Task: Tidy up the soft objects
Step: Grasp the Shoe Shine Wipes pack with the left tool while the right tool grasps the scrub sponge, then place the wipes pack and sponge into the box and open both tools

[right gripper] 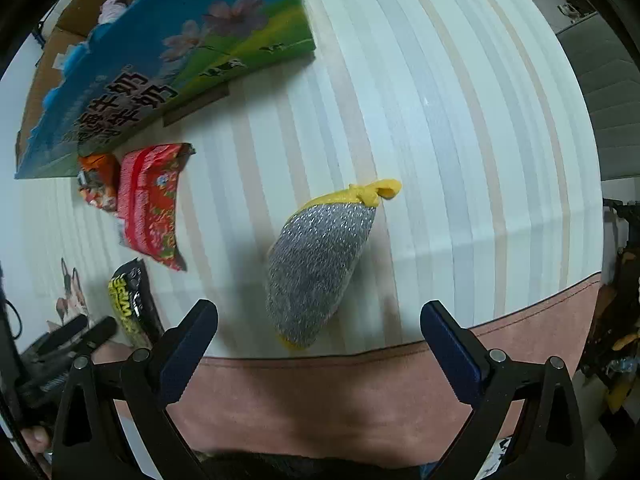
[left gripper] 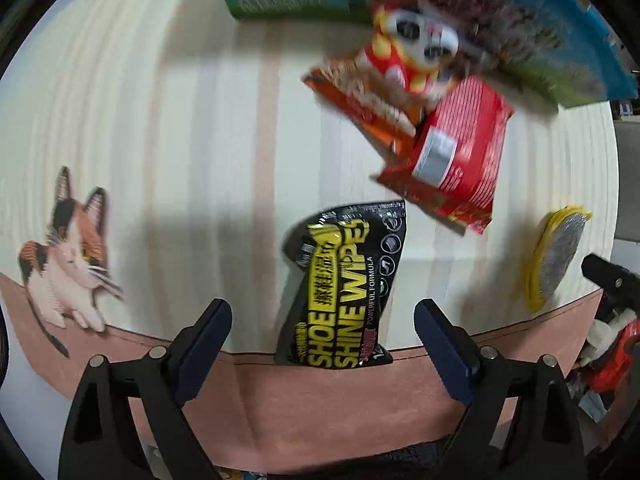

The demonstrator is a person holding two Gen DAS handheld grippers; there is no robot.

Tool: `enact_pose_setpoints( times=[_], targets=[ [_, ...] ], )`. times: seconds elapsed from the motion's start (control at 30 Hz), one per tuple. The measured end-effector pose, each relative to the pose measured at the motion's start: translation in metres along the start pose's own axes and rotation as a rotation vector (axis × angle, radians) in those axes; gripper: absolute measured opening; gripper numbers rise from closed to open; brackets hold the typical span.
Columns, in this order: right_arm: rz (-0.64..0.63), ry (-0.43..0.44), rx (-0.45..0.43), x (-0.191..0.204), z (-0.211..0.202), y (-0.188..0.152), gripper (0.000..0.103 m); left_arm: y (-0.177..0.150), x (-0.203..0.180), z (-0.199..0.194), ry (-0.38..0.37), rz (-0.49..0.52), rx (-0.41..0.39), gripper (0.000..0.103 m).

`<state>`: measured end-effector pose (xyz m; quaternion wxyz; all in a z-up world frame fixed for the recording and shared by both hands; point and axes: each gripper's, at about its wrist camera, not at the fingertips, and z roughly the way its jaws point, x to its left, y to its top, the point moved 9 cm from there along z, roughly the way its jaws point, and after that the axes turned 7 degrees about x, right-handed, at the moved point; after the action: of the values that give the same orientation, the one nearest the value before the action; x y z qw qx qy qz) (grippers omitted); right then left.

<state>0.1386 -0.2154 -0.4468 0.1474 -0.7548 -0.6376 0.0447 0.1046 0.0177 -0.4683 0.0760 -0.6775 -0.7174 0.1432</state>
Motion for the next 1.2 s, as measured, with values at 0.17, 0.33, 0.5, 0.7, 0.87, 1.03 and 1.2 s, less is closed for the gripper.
enact_pose_setpoints(
  times=[0.17, 0.33, 0.5, 0.7, 0.87, 1.03, 1.2],
  targets=[
    [0.001, -0.009, 0.028, 0.005, 0.014, 0.008, 0.103, 0.0, -0.011, 0.03, -0.003, 0.02, 0.056, 0.094],
    [0.013, -0.023, 0.061, 0.007, 0.031, 0.015, 0.1, 0.0, -0.017, 0.046, 0.031, 0.037, 0.068, 0.087],
    [0.019, -0.026, 0.078, 0.007, 0.041, 0.021, 0.099, 0.005, -0.019, 0.046, 0.101, 0.046, 0.037, 0.065],
    [0.011, -0.047, 0.096, 0.007, 0.049, 0.027, 0.079, 0.009, -0.026, 0.044, 0.097, 0.035, 0.026, 0.048],
    [-0.039, -0.093, 0.104, 0.012, 0.057, 0.021, 0.06, 0.013, -0.028, 0.037, 0.096, 0.015, 0.005, 0.044],
    [-0.081, -0.072, 0.067, 0.021, 0.045, 0.01, 0.057, 0.003, -0.027, 0.012, 0.066, 0.007, -0.006, 0.043],
    [-0.145, 0.009, 0.01, 0.037, -0.005, 0.002, 0.057, -0.015, -0.042, -0.05, -0.006, 0.032, -0.103, 0.043]
  ],
)
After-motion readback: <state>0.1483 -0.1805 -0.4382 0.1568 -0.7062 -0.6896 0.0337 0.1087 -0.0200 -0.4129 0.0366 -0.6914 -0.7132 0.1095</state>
